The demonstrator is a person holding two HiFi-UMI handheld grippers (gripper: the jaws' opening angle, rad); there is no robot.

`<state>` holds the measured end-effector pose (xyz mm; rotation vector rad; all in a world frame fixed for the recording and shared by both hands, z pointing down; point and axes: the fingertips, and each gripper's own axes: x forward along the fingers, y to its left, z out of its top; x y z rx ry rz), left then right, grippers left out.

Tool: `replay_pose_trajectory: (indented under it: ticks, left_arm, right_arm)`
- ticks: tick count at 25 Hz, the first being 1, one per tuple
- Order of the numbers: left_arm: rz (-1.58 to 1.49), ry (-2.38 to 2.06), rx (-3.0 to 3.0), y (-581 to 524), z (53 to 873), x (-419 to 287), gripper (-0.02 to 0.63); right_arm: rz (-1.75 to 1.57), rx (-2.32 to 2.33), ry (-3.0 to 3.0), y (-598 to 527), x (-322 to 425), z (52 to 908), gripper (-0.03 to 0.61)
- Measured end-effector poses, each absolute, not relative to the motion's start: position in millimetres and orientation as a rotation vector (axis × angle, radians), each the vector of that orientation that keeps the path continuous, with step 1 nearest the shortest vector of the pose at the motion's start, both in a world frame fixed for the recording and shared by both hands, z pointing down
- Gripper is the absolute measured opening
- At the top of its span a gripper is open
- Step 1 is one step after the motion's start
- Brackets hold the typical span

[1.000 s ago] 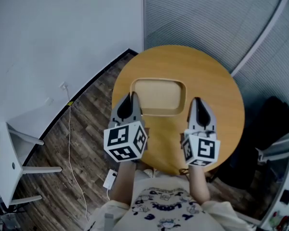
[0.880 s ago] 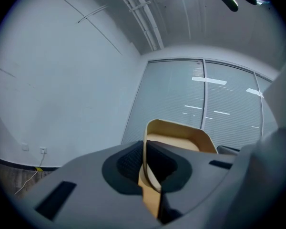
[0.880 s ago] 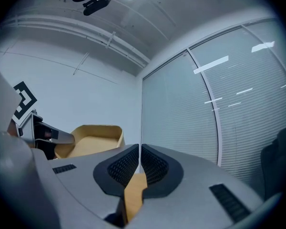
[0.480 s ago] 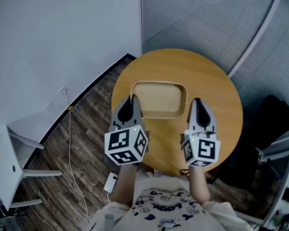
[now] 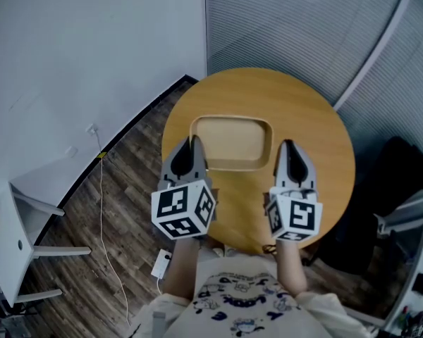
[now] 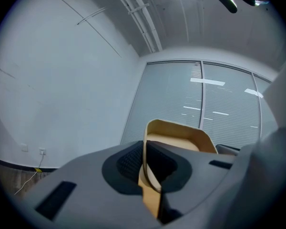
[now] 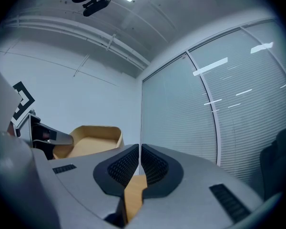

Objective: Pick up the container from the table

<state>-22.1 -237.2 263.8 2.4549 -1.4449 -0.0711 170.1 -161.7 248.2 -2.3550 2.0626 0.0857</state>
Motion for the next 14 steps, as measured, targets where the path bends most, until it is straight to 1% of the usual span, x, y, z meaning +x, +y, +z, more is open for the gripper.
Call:
replay_pose_trajectory:
  ticks: [14]
  left_arm:
    - [-0.067, -1.431, 2.463, -241.5, 263.1, -15.1, 0.017]
  right_arm:
    - [0.087, -2.370, 2.047, -165.2, 177.6, 245.4, 0.017]
